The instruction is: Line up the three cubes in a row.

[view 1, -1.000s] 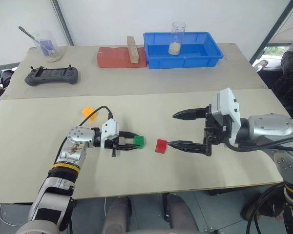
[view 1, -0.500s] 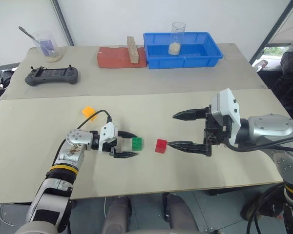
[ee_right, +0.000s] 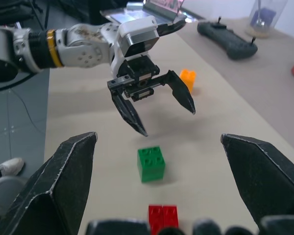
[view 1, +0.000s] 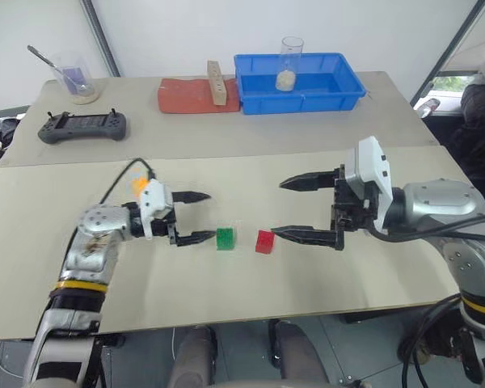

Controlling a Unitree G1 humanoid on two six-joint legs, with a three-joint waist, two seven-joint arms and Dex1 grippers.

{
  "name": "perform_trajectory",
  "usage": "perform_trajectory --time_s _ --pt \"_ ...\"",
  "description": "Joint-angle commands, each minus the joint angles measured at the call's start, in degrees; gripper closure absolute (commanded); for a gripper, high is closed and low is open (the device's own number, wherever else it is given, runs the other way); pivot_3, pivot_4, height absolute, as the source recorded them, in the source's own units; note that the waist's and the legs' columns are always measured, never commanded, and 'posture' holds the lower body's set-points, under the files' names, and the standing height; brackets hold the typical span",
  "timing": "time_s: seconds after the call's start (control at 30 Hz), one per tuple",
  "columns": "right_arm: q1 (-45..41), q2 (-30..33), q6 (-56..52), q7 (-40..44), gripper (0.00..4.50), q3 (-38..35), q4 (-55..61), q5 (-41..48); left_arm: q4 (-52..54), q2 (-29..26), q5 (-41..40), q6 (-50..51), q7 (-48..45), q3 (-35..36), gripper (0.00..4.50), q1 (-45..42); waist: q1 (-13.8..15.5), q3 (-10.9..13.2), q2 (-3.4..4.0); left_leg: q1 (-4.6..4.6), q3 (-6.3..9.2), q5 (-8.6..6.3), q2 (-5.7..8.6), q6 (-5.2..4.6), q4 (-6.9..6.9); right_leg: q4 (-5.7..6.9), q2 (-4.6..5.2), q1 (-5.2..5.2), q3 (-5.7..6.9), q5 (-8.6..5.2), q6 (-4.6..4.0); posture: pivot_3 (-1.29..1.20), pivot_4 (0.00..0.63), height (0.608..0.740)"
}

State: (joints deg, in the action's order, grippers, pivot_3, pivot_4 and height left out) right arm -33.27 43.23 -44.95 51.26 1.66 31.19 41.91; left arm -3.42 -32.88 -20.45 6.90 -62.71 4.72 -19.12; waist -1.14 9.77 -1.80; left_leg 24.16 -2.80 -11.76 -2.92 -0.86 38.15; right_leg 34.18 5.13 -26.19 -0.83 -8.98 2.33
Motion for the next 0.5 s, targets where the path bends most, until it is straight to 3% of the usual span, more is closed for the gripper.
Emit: perform_trajectory --time_s 0.03,0.27,0.5 --pt "-4.4 -2.0 -0.9 -2.0 0.0 0.4 -0.9 0.3 7.5 1.5 -1.3 5.2 12.0 6.5 0.04 4.5 0.2 0.0 0.0 -0.01 0.0 0.0 0.0 0.0 0.0 0.0 0.0 0.0 0.0 0.01 -0.01 0.0 0.15 0.74" --pt "-7.9 -4.1 -1.2 -2.8 0.0 2.4 -2.6 -0.9 6.4 4.3 0.1 3.5 24.1 14.8 0.04 13.6 0.5 0.0 -0.01 -0.03 -0.04 0.0 -0.01 0.01 0.0 -0.02 0.02 0.01 0.03 -0.09 -0.31 0.0 0.15 0.74" --pt "-9.4 -5.4 -0.5 -2.4 0.0 4.1 -4.0 -2.1 -6.5 4.1 2.8 -2.3 24.5 12.3 0.04 7.3 1.1 0.0 -0.04 -0.04 -0.04 0.12 0.01 0.2 0.0 -0.03 0.03 0.02 0.06 -0.06 -0.54 0.0 0.15 0.74"
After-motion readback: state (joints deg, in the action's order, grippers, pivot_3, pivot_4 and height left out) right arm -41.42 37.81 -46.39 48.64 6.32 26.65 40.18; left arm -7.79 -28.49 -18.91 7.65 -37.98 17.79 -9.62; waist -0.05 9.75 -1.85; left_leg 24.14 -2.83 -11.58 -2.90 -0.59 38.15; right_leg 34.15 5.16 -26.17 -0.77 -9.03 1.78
